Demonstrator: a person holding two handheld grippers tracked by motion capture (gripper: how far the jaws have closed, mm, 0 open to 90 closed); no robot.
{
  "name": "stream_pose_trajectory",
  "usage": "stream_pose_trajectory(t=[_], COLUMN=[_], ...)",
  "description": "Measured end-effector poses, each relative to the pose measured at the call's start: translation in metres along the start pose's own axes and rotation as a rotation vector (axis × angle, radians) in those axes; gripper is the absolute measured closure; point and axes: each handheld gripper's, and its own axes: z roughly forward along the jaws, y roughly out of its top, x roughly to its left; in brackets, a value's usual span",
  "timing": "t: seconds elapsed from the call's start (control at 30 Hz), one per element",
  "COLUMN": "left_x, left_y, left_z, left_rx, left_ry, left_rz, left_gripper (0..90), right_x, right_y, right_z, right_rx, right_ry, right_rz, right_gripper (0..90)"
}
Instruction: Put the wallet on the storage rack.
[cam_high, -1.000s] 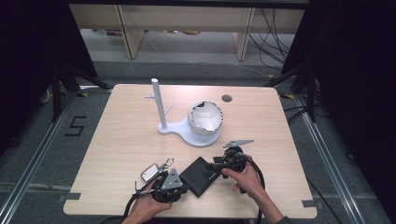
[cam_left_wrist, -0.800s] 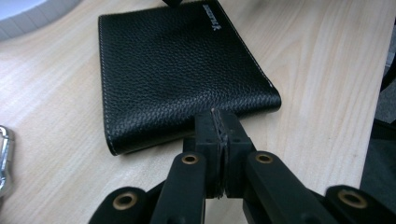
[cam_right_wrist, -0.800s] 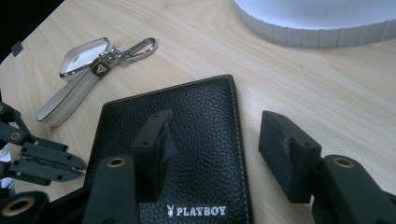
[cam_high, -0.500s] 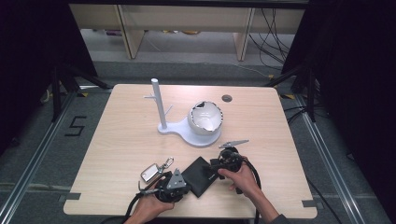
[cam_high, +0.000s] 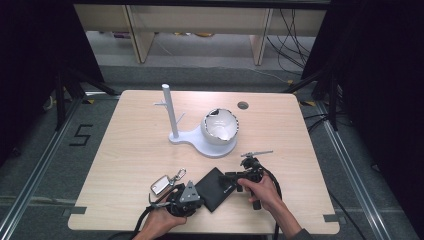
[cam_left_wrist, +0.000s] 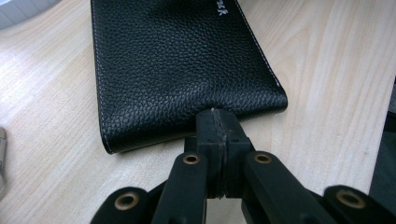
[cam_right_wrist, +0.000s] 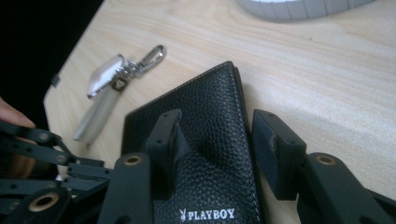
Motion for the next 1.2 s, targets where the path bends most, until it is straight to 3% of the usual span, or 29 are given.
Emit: stream_pose_trajectory(t=[0.1, 0.2, 0.27, 0.3, 0.33, 0.37, 0.43, 0.57, 0.63, 0.67, 0.7, 0.73, 0.77, 0.83, 0.87, 0.93, 1.0, 1.03, 1.2], left_x=[0.000, 0.000, 0.000, 0.001, 0.001, 0.000, 0.000, -0.002, -0.001, -0.001, -0.002, -0.001, -0.001, 0.001, 0.004, 0.006, 0.010, 0.013, 0.022], left_y=[0.000, 0.000, 0.000, 0.000, 0.000, 0.000, 0.000, 0.000, 0.002, 0.004, 0.004, 0.005, 0.005, 0.001, 0.000, -0.006, -0.009, -0.015, -0.024], left_z=[0.000, -0.001, -0.001, -0.001, -0.001, -0.001, -0.001, -0.003, -0.008, -0.011, -0.016, -0.026, -0.026, -0.043, -0.049, -0.056, -0.061, -0.065, -0.074], left_rx=[0.003, 0.005, 0.006, 0.011, 0.010, 0.011, 0.012, 0.007, -0.004, -0.012, -0.027, -0.049, -0.049, -0.073, -0.079, -0.091, -0.083, -0.089, -0.086], left_ry=[0.002, 0.009, 0.009, 0.011, 0.013, 0.016, 0.015, 0.002, 0.006, 0.009, 0.004, 0.009, 0.009, 0.028, 0.042, 0.061, 0.084, 0.096, 0.131], left_rz=[0.002, 0.002, 0.003, 0.006, 0.005, 0.008, 0.010, -0.004, 0.000, 0.000, -0.020, -0.015, -0.015, -0.054, -0.043, -0.080, -0.072, -0.094, -0.120], left_gripper=[88.7, 88.6, 88.7, 88.5, 88.4, 88.2, 88.1, 80.0, 75.2, 75.2, 71.6, 67.1, 64.2, 57.9, 55.6, 50.8, 48.9, 45.8, 41.9], right_x=[0.000, 0.001, 0.004, 0.009, 0.013, 0.018, 0.018, 0.024, 0.026, 0.029, 0.028, 0.034, 0.034, 0.040, 0.037, 0.041, 0.041, 0.041, 0.039], right_y=[0.000, -0.001, -0.001, 0.000, 0.001, 0.001, 0.002, 0.000, 0.000, 0.000, 0.001, 0.001, 0.002, 0.004, 0.007, 0.010, 0.013, 0.016, 0.024], right_z=[-0.001, -0.002, -0.003, -0.006, -0.007, -0.010, -0.011, -0.015, -0.016, -0.017, -0.017, -0.022, -0.024, -0.031, -0.031, -0.038, -0.040, -0.044, -0.048], right_rx=[0.000, 0.007, 0.001, -0.012, -0.019, 0.003, -0.002, -0.012, -0.035, -0.057, -0.086, -0.100, -0.114, -0.112, -0.150, -0.158, -0.174, -0.184, -0.200], right_ry=[0.013, 0.086, 0.098, 0.094, 0.090, 0.102, 0.109, 0.117, 0.138, 0.159, 0.159, 0.170, 0.166, 0.194, 0.178, 0.173, 0.168, 0.159, 0.140], right_rz=[-0.005, 0.020, 0.012, -0.041, -0.021, 0.032, 0.003, 0.015, -0.004, -0.020, -0.078, -0.080, -0.105, -0.052, -0.117, -0.108, -0.133, -0.146, -0.143], right_gripper=[58.2, 65.9, 66.6, 69.2, 71.0, 72.3, 73.4, 77.8, 79.4, 79.8, 80.0, 80.2, 80.3, 80.3, 80.3, 80.3, 80.3, 80.4, 80.4])
